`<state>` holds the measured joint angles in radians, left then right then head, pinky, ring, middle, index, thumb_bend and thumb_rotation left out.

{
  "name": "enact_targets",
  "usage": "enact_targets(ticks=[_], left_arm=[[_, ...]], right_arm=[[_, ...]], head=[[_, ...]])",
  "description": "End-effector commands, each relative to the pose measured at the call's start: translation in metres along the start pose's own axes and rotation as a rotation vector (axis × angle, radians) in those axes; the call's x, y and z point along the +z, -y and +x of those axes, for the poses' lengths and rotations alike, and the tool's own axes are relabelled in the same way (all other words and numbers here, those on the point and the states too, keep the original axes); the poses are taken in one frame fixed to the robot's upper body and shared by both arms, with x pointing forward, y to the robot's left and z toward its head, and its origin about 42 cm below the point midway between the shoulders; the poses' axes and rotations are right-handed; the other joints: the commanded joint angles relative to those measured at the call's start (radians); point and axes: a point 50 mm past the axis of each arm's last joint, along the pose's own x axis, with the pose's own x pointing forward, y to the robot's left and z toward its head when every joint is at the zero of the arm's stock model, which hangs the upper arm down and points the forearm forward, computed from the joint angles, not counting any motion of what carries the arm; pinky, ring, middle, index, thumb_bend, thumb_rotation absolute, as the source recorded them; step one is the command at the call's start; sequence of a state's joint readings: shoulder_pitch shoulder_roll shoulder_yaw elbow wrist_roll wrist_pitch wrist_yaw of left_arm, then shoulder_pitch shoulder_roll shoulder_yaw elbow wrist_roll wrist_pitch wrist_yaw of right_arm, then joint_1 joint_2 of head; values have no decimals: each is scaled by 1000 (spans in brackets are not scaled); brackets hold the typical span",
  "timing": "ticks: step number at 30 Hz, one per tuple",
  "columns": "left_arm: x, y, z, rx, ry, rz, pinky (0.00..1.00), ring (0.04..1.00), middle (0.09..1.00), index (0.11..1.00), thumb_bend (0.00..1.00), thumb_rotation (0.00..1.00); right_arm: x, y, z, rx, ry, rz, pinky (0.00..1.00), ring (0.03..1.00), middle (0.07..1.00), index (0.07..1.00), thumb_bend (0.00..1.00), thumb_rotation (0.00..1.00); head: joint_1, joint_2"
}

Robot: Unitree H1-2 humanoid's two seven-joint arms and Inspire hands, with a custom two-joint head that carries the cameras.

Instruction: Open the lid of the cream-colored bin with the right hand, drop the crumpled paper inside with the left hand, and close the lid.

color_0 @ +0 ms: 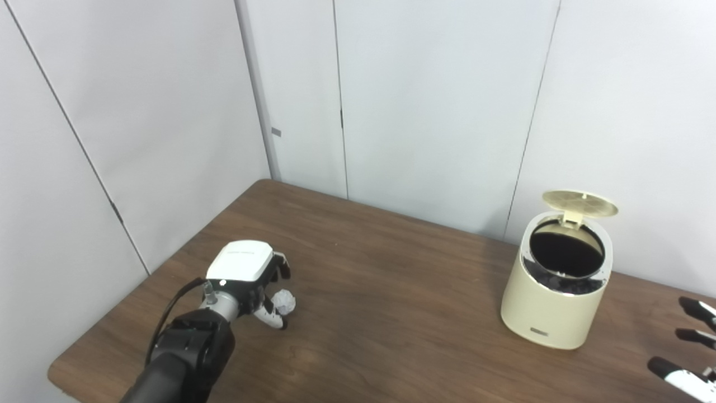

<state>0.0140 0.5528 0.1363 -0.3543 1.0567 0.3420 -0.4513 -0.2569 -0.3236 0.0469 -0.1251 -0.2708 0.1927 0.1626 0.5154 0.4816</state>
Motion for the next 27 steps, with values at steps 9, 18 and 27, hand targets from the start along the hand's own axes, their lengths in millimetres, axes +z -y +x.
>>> enact_targets(ticks=[9,18,27], left_arm=[[-2,2,13,35,-9,76,472,548,641,652,852,125],[-7,14,17,5,-35,126,433,512,595,641,826,86],[-10,20,18,14,-7,68,383,433,431,517,527,0]], right_arm=[[18,15,6,-32,80,-23,189,802,905,876,906,535],[17,16,5,-37,77,-26,233,789,899,870,898,535],[18,16,2,-34,73,-17,263,783,892,868,882,530]], head=[[-5,10],[-9,15],[-11,23]])
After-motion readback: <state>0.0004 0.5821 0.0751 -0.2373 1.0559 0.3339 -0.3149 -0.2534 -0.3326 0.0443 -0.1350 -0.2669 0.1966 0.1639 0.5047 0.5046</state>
